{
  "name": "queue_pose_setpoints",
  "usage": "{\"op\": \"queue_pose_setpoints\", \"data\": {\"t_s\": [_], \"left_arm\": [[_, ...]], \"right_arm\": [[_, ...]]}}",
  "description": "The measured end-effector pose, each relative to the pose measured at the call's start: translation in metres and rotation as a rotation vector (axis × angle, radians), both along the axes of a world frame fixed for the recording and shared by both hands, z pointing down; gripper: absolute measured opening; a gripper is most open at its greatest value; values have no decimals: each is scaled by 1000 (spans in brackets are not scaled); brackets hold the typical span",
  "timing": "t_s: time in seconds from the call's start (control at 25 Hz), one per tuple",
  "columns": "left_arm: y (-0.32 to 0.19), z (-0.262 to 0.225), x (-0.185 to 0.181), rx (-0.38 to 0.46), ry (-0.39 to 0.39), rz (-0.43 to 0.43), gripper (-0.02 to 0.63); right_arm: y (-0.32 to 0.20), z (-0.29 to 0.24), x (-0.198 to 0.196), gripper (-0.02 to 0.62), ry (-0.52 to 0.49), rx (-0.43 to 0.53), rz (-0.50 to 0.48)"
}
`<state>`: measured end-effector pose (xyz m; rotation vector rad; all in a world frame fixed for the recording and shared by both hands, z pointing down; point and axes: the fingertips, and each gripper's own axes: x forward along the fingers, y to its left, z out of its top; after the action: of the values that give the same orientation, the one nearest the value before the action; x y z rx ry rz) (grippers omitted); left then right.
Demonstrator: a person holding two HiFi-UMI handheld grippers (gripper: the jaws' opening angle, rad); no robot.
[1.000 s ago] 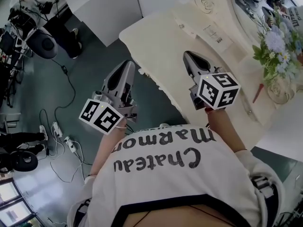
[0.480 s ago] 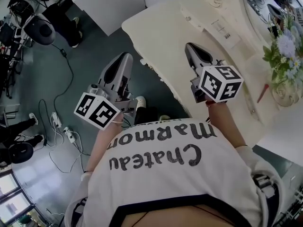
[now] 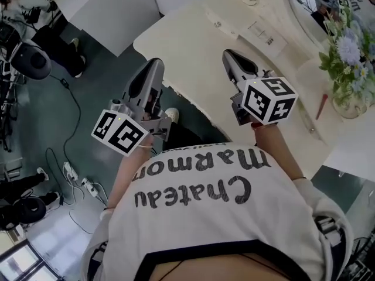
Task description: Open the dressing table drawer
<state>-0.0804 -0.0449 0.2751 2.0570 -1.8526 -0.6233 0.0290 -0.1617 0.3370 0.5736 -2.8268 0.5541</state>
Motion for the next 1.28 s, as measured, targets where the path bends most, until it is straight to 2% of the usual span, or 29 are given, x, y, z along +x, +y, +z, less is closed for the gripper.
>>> {"op": "queue_pose_setpoints", "data": {"t_s": [0.12, 0.28, 0.68, 1.04, 1.28], "left_arm": [[-23, 5, -13, -14, -25, 43, 23], [-59, 8, -31, -37, -19, 122, 23], [-129, -7, -75, -25, -29, 306, 23], [-167, -1, -126, -36, -24, 400, 23], [-188, 7, -141, -42, -13, 476, 23]], "right_arm": [[-14, 5, -9, 26, 12, -4, 35], [-36, 7, -18, 26, 23, -16, 108], [-84, -3, -50, 26, 30, -18, 284], [-113, 8, -85, 26, 48, -35, 411], [-123, 24, -97, 26, 77, -50, 482]]}}
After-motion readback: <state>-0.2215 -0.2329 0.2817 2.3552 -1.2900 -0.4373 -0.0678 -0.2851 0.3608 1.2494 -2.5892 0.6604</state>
